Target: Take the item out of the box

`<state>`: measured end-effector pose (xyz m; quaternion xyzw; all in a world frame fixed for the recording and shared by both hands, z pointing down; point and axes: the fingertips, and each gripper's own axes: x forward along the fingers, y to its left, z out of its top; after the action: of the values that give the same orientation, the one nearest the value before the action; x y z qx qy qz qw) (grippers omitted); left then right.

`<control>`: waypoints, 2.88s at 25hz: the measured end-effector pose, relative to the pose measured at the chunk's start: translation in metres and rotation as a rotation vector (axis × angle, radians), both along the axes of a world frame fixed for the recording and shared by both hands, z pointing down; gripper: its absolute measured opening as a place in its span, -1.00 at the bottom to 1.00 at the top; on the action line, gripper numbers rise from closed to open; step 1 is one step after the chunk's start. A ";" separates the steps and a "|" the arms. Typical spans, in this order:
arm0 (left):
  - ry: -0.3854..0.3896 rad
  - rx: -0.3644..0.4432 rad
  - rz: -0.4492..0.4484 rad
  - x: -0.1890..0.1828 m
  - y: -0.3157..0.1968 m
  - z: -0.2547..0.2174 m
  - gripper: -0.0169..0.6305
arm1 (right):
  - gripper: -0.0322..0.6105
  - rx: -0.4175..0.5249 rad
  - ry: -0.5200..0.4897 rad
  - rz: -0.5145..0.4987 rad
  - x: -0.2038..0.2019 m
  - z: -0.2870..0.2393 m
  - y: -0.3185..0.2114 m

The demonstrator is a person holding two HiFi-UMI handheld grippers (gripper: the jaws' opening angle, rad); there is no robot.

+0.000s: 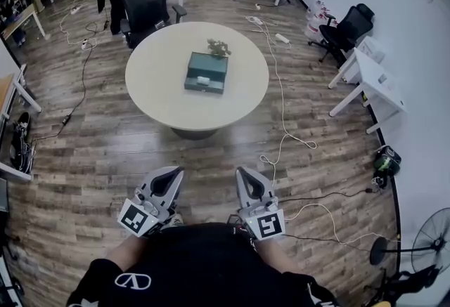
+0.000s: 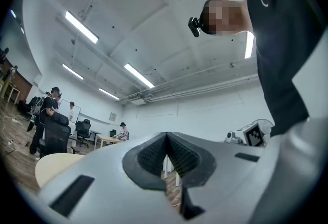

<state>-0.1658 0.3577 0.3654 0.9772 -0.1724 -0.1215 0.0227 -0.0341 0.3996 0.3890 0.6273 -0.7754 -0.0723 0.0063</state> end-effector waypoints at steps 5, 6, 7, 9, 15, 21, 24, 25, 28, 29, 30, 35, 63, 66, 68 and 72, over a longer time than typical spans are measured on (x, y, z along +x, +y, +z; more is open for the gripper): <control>-0.002 0.003 -0.009 0.010 0.000 0.002 -0.93 | -0.88 -0.001 -0.001 0.007 0.013 0.002 -0.001; -0.003 0.002 -0.012 0.013 0.000 0.002 -0.93 | -0.88 -0.003 -0.002 0.004 0.016 0.003 -0.001; -0.004 0.003 -0.016 0.017 0.001 0.002 -0.93 | -0.88 -0.005 -0.002 0.001 0.020 0.003 -0.001; -0.007 0.004 -0.026 0.024 0.001 0.002 -0.93 | -0.88 -0.003 -0.001 -0.009 0.027 0.003 -0.002; -0.016 -0.004 -0.065 0.044 0.003 0.013 -0.93 | -0.88 0.001 0.001 -0.053 0.047 0.014 -0.009; -0.036 -0.013 -0.089 0.060 -0.025 0.021 -0.93 | -0.88 -0.008 -0.017 -0.085 0.063 0.023 -0.041; -0.032 -0.014 -0.086 0.069 -0.051 0.026 -0.93 | -0.88 -0.009 -0.010 -0.090 0.071 0.027 -0.067; -0.030 -0.012 -0.082 0.073 -0.062 0.028 -0.93 | -0.88 -0.010 -0.008 -0.089 0.074 0.029 -0.078; -0.021 -0.012 -0.059 0.085 -0.105 0.035 -0.93 | -0.88 -0.012 0.003 -0.077 0.082 0.035 -0.118; -0.015 -0.011 -0.052 0.088 -0.123 0.035 -0.93 | -0.88 -0.009 0.007 -0.070 0.084 0.035 -0.134; -0.009 -0.007 -0.044 0.090 -0.141 0.034 -0.93 | -0.88 -0.006 0.013 -0.063 0.086 0.035 -0.150; 0.009 0.014 -0.007 0.099 -0.242 0.024 -0.93 | -0.88 0.018 0.036 -0.014 0.095 0.023 -0.242; 0.009 -0.094 0.084 0.157 -0.538 0.045 -0.93 | -0.88 -0.057 0.081 0.026 0.127 0.033 -0.546; 0.006 -0.087 0.055 0.164 -0.542 0.045 -0.93 | -0.88 -0.059 0.067 -0.005 0.135 0.037 -0.554; 0.003 -0.085 0.039 0.169 -0.542 0.044 -0.93 | -0.88 -0.063 0.074 -0.032 0.140 0.039 -0.557; -0.010 -0.086 0.011 0.174 -0.545 0.042 -0.93 | -0.88 -0.071 0.081 -0.059 0.152 0.041 -0.566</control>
<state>0.0084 -0.1876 0.4078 0.9769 -0.1721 -0.1089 0.0644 0.1179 -0.1667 0.4296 0.6001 -0.7948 -0.0700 0.0577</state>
